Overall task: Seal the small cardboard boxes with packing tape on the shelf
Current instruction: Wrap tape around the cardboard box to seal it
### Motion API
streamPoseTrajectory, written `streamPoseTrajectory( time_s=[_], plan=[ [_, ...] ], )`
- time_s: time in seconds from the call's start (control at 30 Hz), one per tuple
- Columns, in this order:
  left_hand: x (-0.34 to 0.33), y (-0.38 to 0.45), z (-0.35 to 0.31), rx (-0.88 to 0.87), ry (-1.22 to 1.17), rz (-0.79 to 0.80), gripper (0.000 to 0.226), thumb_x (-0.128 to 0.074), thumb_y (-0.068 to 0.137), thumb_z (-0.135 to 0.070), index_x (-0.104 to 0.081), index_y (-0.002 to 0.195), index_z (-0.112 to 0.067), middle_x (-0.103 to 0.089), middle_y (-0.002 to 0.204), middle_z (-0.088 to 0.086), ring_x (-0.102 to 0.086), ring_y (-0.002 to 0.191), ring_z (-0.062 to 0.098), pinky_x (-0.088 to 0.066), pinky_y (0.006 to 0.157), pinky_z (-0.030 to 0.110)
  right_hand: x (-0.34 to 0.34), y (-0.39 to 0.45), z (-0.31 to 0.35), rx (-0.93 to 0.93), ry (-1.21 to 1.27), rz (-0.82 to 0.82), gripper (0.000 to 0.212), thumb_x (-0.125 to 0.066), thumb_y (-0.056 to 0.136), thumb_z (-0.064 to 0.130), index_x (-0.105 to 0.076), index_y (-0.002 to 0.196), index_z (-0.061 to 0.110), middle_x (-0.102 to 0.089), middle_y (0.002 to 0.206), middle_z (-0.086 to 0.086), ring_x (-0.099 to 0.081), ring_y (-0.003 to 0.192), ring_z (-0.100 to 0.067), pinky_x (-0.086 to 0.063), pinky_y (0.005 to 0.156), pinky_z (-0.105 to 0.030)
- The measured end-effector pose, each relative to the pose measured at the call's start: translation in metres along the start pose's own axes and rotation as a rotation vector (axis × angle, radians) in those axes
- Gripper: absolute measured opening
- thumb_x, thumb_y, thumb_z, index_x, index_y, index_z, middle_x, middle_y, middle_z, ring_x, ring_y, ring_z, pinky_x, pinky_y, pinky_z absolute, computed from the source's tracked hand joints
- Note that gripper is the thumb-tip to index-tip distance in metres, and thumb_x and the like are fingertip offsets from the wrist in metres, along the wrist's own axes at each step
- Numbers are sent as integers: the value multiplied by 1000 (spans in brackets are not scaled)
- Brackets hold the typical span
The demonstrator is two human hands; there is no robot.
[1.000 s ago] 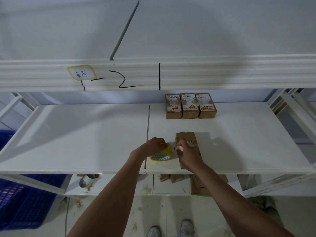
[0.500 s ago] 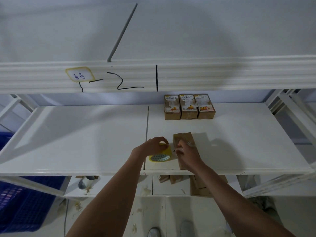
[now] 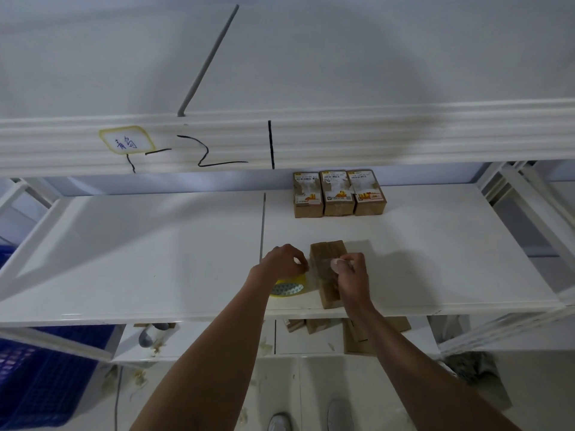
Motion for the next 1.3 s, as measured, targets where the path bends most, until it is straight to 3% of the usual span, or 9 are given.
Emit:
streamPoseTrajectory(
  time_s=[0.47,0.63,0.73,0.83,0.97,1.07,1.13,1.2,1.3],
  plan=[
    [0,-3,13,59,-148,27,18,-66,94,-34,-72,106,-21,-60,123,0,-57,101,20,-50,84,28,-8,-1,-7,-12,5,-23,12,-51,100,23,-42,107,18,-54,84,-1,-52,72,-17,-43,69,-40],
    [3,-13,34,119,-343,-3,17,-71,89,-41,-74,93,-25,-64,114,1,-63,98,25,-56,84,35,-8,1,-10,-54,-15,-31,10,-48,99,25,-43,107,23,-59,96,-4,-58,83,-23,-47,73,-43],
    [2,-21,41,110,-464,-16,14,-69,92,-36,-73,96,-23,-62,117,3,-62,101,27,-56,88,38,-2,7,-9,-128,106,-51,13,-52,99,17,-49,111,17,-63,96,-11,-59,77,-24,-45,63,-33],
    [-1,-31,46,129,-583,-5,10,-67,93,-33,-72,96,-24,-65,111,7,-65,95,29,-57,81,37,17,16,0,-184,270,-102,18,-55,99,11,-49,115,14,-62,88,-8,-58,67,-18,-51,62,-33],
    [-2,-42,48,147,-719,8,7,-66,95,-29,-72,93,-26,-66,111,11,-68,97,35,-61,79,43,68,42,-4,-87,-153,-206,19,-55,99,20,-49,112,7,-67,90,-8,-65,72,-21,-47,55,-27],
    [-2,-47,49,141,-807,-15,9,-62,98,-25,-70,97,-22,-62,114,10,-66,100,35,-61,77,40,97,58,-28,-69,-503,-181,20,-60,94,20,-55,80,7,-55,65,-5,-53,58,-22,-36,57,-28],
    [-3,-51,49,145,-880,-25,10,-60,99,-25,-69,97,-21,-59,115,9,-64,98,34,-60,74,40,106,65,-47,-83,-681,-125,31,-61,94,25,-61,67,9,-59,60,-7,-56,57,-23,-40,58,-28],
    [-4,-54,47,146,-930,-33,12,-59,100,-23,-69,95,-20,-58,112,9,-63,92,30,-57,66,35,109,64,-56,-126,-798,-106,34,-61,95,35,-73,80,7,-71,81,-14,-65,75,-29,-53,72,-32],
    [-4,-58,43,125,-945,-49,14,-56,102,-20,-67,93,-20,-58,113,9,-60,89,27,-54,62,31,109,54,-38,-208,-921,-213,42,-64,93,41,-66,112,5,-64,115,-21,-59,107,-38,-45,89,-41]
  ],
)
Point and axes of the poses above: each hand's wrist, its own y-axis towards the middle knuckle, its own x-axis out of the back of the hand, z = x × y, the point moved 7 cm from there along y, towards the middle knuckle
